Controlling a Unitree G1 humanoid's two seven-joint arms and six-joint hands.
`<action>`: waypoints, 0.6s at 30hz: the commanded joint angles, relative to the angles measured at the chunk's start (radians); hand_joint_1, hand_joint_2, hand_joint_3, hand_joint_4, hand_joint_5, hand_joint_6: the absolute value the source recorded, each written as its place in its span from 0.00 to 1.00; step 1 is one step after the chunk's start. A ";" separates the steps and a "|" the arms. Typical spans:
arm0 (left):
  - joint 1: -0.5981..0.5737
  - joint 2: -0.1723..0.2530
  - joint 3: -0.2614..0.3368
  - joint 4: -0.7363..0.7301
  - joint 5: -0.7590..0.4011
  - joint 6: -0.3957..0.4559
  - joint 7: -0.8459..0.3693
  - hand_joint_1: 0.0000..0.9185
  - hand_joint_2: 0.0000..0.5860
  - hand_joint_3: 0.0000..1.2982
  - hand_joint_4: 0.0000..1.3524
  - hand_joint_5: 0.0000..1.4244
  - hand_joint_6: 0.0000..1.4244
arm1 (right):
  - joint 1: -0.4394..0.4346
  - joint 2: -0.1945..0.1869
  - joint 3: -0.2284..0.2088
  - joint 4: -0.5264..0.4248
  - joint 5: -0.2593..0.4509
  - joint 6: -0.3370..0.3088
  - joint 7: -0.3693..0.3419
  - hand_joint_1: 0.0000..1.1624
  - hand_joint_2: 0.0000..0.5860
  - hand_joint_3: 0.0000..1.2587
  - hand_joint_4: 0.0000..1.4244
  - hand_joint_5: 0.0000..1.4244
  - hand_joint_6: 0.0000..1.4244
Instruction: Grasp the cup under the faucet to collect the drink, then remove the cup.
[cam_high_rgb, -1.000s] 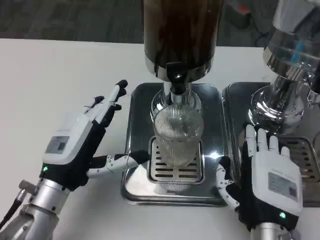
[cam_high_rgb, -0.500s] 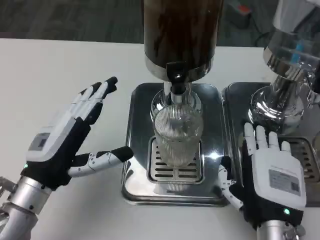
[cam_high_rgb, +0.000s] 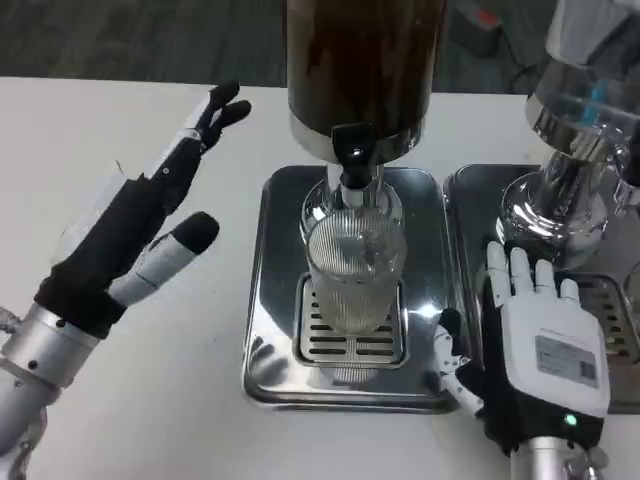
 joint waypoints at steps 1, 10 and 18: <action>0.005 -0.031 0.059 -0.072 -0.142 0.103 -0.181 0.00 0.15 0.00 0.00 0.00 0.00 | -0.004 0.028 -0.017 0.002 0.016 0.008 0.004 0.22 0.84 0.00 0.00 0.00 0.00; -0.026 -0.077 0.148 -0.194 -0.285 0.361 -0.472 0.00 0.14 0.00 0.00 0.00 0.00 | -0.002 0.052 -0.030 0.014 0.035 0.001 -0.004 0.23 0.84 0.01 0.00 0.00 0.00; -0.063 -0.129 0.203 -0.197 -0.256 0.439 -0.553 0.00 0.13 0.00 0.00 0.02 0.00 | 0.007 0.067 -0.042 0.011 0.040 0.000 -0.016 0.23 0.84 0.01 0.00 0.00 0.00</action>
